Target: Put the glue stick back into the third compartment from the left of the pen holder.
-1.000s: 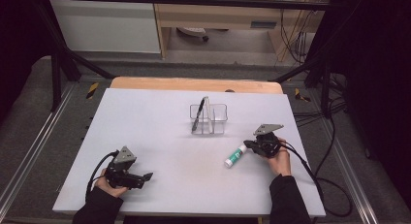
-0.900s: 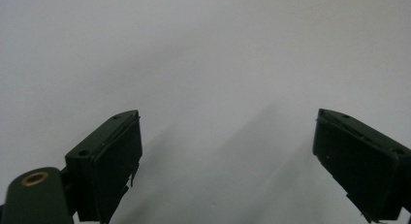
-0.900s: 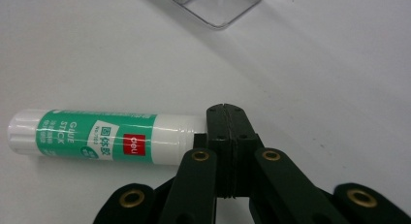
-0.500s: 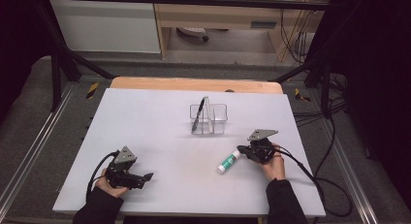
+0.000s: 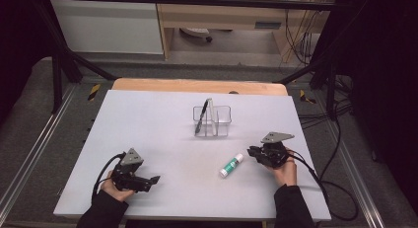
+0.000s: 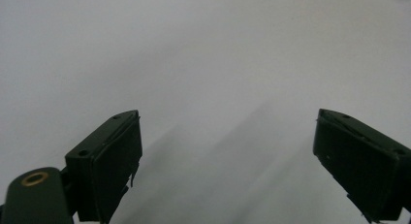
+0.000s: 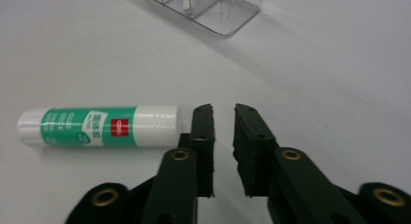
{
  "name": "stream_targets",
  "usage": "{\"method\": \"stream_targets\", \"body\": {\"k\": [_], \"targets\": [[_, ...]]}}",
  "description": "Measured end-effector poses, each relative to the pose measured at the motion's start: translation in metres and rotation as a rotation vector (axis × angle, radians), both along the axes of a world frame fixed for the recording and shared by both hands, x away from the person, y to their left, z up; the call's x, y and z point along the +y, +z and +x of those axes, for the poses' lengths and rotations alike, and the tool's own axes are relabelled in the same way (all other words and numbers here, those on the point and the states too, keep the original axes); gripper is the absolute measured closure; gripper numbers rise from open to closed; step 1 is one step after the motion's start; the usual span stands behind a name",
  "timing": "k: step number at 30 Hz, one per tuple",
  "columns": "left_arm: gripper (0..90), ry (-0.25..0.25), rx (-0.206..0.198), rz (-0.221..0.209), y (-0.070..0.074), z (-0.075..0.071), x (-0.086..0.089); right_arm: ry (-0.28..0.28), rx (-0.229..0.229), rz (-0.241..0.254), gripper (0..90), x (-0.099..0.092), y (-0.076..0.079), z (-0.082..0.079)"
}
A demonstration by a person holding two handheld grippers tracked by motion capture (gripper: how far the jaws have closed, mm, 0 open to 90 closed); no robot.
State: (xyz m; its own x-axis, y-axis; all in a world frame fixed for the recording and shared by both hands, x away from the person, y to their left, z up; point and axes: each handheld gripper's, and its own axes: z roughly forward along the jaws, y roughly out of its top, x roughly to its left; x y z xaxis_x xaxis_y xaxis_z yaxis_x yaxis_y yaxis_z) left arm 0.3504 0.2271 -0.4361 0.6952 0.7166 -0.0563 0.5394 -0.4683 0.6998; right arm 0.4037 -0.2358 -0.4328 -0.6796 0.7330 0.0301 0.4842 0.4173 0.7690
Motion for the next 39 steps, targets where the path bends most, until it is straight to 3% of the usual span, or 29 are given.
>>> {"method": "stream_targets", "body": {"k": [10,16,20,25,30,39], "targets": [[10.1,-0.046,-0.007,0.025,0.016,0.010,-0.045,-0.036,0.018,0.035,24.7,-0.022,-0.005,-0.026],[10.1,-0.086,0.003,0.057,0.024,0.021,-0.084,-0.030,0.053,0.018,8.1,-0.023,-0.009,-0.033],[10.1,-0.110,0.008,0.066,0.029,0.028,-0.109,-0.014,0.053,0.007,5.1,-0.024,-0.011,-0.037],[10.1,-0.133,0.027,0.073,0.033,0.038,-0.140,-0.036,0.069,0.021,1.4,-0.031,-0.013,-0.039],[10.1,-0.153,0.043,0.088,0.034,0.046,-0.170,-0.045,0.076,0.004,0.4,-0.032,-0.014,-0.039],[11.3,-0.163,0.073,0.116,0.033,0.057,-0.211,-0.029,0.079,-0.002,0.4,-0.031,-0.015,-0.039]]}}
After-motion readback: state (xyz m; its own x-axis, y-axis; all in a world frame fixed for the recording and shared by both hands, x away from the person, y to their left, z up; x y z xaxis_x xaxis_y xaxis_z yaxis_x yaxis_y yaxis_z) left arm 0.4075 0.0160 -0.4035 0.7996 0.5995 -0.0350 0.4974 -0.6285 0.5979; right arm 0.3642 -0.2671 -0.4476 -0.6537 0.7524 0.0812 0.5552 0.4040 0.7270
